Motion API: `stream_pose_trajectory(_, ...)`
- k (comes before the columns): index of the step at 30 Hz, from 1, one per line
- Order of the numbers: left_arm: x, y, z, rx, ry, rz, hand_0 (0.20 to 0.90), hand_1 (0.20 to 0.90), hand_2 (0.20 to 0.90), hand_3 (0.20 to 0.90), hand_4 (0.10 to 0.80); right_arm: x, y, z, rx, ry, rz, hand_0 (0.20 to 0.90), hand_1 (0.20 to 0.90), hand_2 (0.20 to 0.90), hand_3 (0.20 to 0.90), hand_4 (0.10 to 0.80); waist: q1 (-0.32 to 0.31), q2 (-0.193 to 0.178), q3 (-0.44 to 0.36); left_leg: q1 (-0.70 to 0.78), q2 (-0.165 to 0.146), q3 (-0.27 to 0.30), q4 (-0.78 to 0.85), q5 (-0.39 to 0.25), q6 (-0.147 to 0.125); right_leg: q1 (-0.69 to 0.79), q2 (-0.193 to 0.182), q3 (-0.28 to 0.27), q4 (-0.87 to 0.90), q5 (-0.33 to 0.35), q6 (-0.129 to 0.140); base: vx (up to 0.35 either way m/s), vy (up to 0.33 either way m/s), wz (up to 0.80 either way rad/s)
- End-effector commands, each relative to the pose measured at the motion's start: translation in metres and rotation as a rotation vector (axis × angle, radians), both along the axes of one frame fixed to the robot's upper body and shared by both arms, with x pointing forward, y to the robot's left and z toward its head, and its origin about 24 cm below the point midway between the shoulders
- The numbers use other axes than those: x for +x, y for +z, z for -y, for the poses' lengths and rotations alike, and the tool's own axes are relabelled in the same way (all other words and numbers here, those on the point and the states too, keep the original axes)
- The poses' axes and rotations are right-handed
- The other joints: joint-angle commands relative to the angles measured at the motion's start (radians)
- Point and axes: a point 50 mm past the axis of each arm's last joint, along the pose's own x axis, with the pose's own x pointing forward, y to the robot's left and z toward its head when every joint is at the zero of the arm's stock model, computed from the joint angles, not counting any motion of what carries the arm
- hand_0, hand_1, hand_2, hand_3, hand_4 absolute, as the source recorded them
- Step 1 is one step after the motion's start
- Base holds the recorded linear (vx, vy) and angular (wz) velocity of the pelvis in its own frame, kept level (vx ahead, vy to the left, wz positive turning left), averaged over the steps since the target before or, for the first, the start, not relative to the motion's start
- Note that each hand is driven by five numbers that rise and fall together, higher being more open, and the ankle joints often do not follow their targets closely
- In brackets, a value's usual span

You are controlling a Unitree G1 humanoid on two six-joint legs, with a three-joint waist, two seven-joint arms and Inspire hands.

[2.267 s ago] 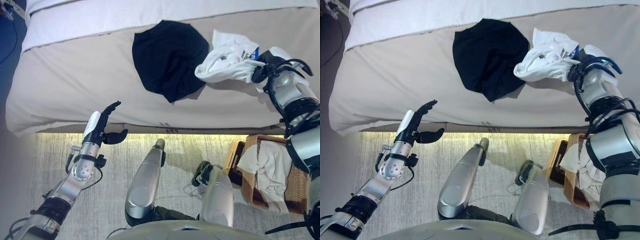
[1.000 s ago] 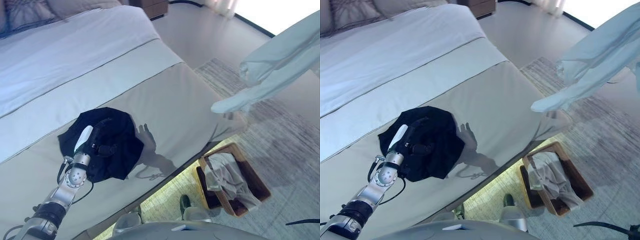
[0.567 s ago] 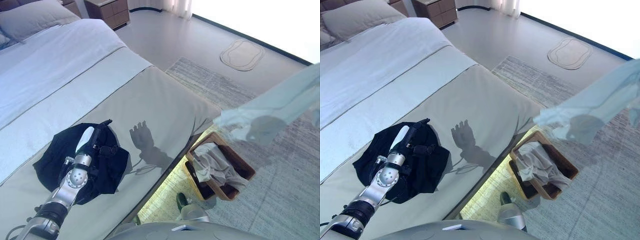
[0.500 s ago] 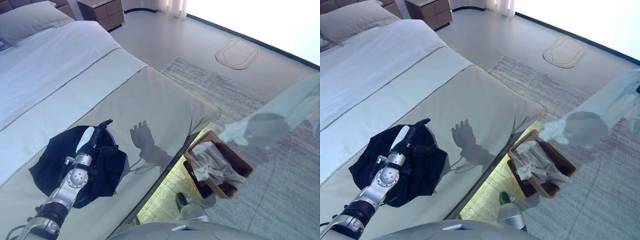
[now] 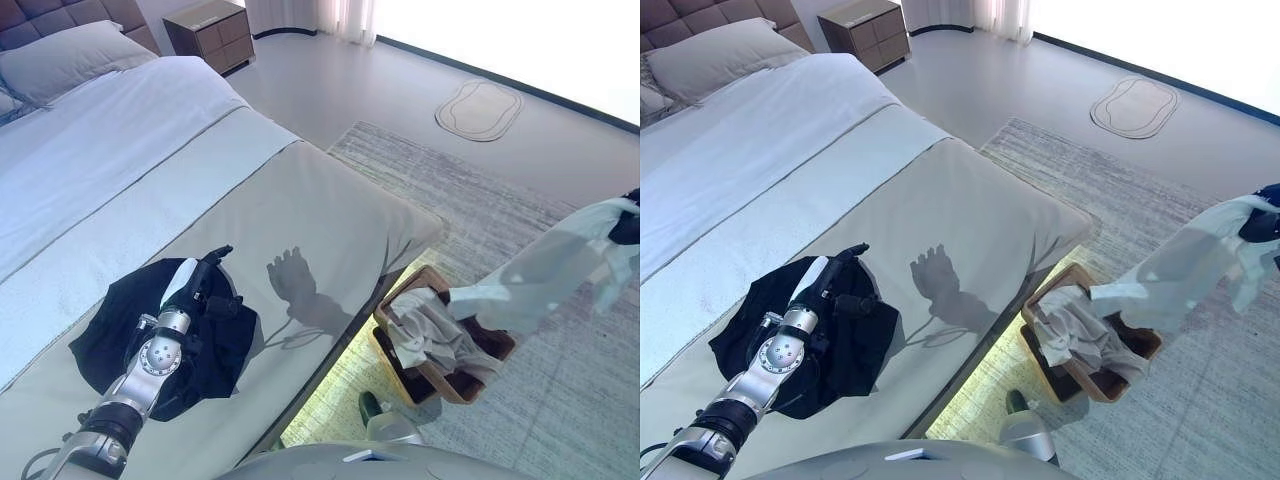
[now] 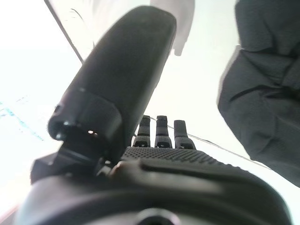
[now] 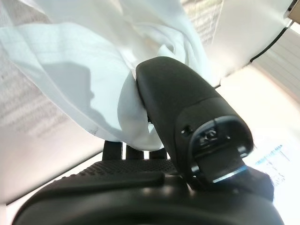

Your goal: Pick up the clothes from the bed and place them into the basket

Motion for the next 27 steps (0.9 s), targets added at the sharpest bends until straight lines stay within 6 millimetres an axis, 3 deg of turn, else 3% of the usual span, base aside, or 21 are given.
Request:
stream_pose_trajectory(1, 0.029, 0.042, -0.003, 0.043, -0.054, 0.171, 0.9, 0.9, 0.9, 0.9, 0.8, 0.007, 0.044, -0.001, -0.123, 0.049, 0.135, 0.3, 0.3, 0.3, 0.2, 0.1, 0.047, -0.022, -0.09, 0.006, -0.001, -0.033, 0.09, -0.134, -0.006, -0.077, 0.033, -0.018, 0.096, -0.029, -0.004, -0.049, -0.036, 0.07)
stream_pose_trajectory(9, 0.033, 0.048, -0.001, 0.048, -0.073, 0.185, 0.9, 0.9, 0.9, 0.9, 0.8, 0.011, 0.015, -0.006, -0.084, 0.051, 0.003, 0.319, 0.319, 0.319, 0.222, 0.122, 0.063, -0.022, -0.07, -0.004, -0.007, -0.043, 0.093, -0.13, -0.004, -0.081, 0.029, -0.034, 0.095, -0.025, -0.005, -0.033, -0.015, 0.07)
stream_pose_trajectory(10, 0.033, 0.049, -0.002, 0.046, -0.069, 0.19, 0.9, 0.9, 0.9, 0.9, 0.8, 0.009, 0.004, -0.002, -0.048, 0.018, -0.056, 0.9, 0.9, 0.9, 0.9, 0.8, 0.068, -0.021, -0.068, -0.001, -0.007, -0.042, 0.091, -0.13, -0.005, -0.079, 0.028, -0.037, 0.093, -0.025, -0.004, 0.0, 0.0, 0.0)
stream_pose_trajectory(19, 0.033, 0.048, -0.001, 0.044, -0.065, 0.191, 0.9, 0.9, 0.9, 0.9, 0.8, 0.01, -0.014, -0.001, -0.014, -0.022, -0.114, 0.9, 0.9, 0.9, 0.9, 0.8, 0.082, -0.022, -0.066, 0.011, -0.005, -0.047, 0.08, -0.124, -0.006, -0.066, 0.027, -0.046, 0.088, -0.023, -0.005, 0.005, -0.005, 0.02)
stream_pose_trajectory(27, 0.034, 0.052, -0.001, 0.045, -0.065, 0.2, 0.9, 0.9, 0.9, 0.9, 0.8, 0.01, -0.013, -0.002, -0.013, -0.042, -0.075, 0.9, 0.9, 0.9, 0.9, 0.8, 0.085, -0.024, -0.06, 0.012, -0.006, -0.051, 0.077, -0.121, -0.006, -0.062, 0.027, -0.049, 0.089, -0.025, -0.006, -0.002, 0.0, 0.01)
